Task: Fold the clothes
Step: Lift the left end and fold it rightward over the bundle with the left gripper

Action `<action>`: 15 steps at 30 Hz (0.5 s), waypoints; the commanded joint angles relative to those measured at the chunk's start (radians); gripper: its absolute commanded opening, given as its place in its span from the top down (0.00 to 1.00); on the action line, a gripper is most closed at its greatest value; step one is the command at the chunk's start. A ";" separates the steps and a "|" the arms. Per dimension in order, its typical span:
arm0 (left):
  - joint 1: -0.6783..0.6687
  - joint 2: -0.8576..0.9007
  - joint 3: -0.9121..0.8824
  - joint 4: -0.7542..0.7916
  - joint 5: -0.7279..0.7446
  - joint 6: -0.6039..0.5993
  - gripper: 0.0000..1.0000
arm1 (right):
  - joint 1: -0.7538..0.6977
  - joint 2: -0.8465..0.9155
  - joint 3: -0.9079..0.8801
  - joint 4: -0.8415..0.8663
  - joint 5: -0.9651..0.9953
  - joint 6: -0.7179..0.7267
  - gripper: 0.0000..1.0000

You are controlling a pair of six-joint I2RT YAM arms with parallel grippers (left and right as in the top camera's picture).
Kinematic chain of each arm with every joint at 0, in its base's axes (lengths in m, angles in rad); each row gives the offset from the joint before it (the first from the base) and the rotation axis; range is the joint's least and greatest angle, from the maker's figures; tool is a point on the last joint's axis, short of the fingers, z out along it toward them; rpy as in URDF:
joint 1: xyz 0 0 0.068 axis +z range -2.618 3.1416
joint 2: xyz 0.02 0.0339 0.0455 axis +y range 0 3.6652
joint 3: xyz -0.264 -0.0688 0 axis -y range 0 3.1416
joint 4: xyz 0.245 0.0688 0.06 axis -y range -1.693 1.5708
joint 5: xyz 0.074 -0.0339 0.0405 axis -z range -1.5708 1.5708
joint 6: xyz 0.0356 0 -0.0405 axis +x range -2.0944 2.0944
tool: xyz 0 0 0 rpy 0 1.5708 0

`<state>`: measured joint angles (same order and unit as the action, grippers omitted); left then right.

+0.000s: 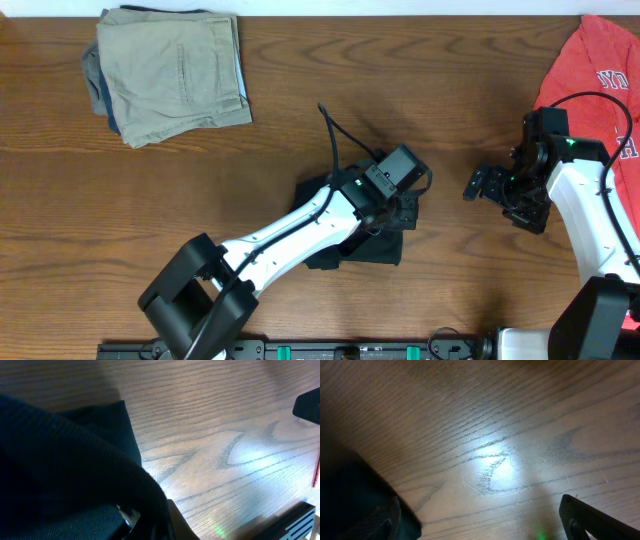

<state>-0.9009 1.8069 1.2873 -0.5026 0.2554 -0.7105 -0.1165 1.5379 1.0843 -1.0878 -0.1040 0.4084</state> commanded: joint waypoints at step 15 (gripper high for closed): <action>-0.004 0.135 -0.003 0.031 -0.005 -0.010 0.87 | -0.001 -0.003 0.007 -0.001 -0.001 -0.013 0.01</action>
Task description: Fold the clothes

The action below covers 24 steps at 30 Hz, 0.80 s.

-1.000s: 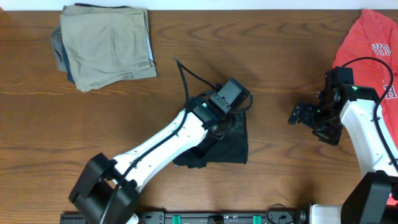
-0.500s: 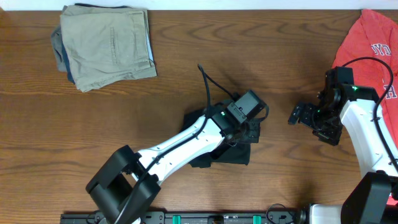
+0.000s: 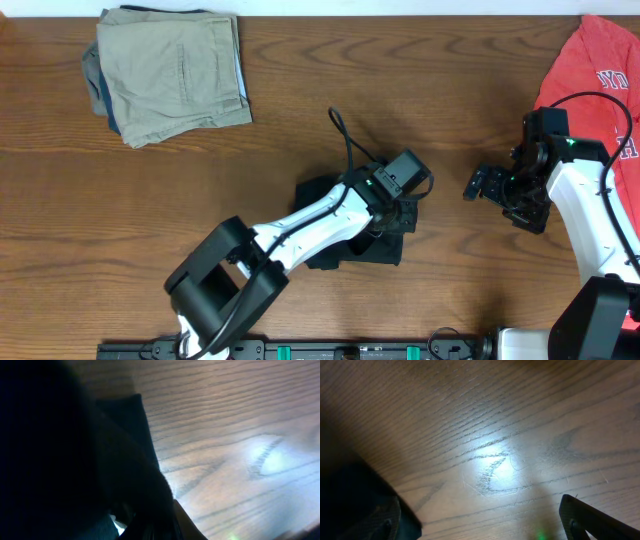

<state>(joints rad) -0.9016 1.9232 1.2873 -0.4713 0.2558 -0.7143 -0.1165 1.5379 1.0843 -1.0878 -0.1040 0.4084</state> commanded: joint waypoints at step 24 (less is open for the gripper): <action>-0.005 -0.196 0.023 -0.012 0.182 0.119 0.09 | -0.001 -0.003 0.007 -0.001 -0.001 -0.013 0.01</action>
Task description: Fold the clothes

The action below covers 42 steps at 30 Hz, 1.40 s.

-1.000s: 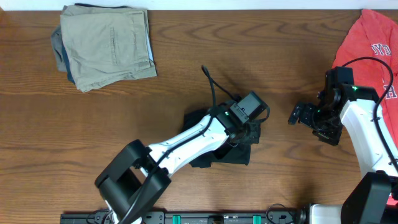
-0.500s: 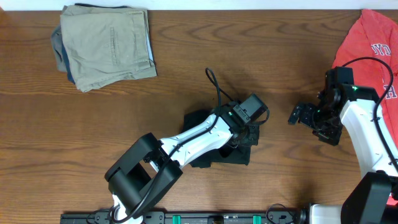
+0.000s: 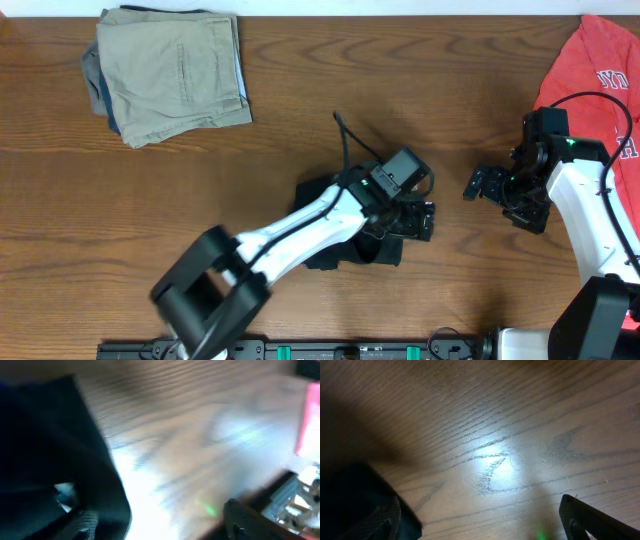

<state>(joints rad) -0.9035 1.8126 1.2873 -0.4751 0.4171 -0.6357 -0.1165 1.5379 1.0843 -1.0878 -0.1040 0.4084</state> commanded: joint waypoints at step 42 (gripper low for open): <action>0.114 0.105 -0.136 -0.064 0.006 -0.033 0.90 | -0.001 -0.003 0.007 -0.001 -0.001 -0.013 0.01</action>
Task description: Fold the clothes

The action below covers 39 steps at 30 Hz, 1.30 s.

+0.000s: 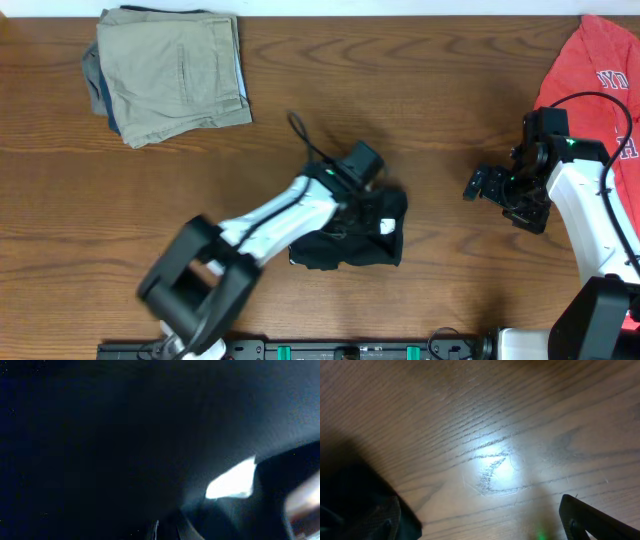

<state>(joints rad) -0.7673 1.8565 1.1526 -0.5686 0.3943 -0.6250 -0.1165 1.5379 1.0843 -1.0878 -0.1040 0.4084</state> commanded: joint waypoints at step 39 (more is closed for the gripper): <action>0.368 -0.296 -0.105 -0.250 0.344 0.327 0.92 | -0.001 -0.003 0.007 -0.001 -0.001 -0.013 0.01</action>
<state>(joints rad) -0.3931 1.4952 1.1110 -0.8448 0.5720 -0.4084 -0.1165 1.5379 1.0843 -1.0882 -0.1040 0.4084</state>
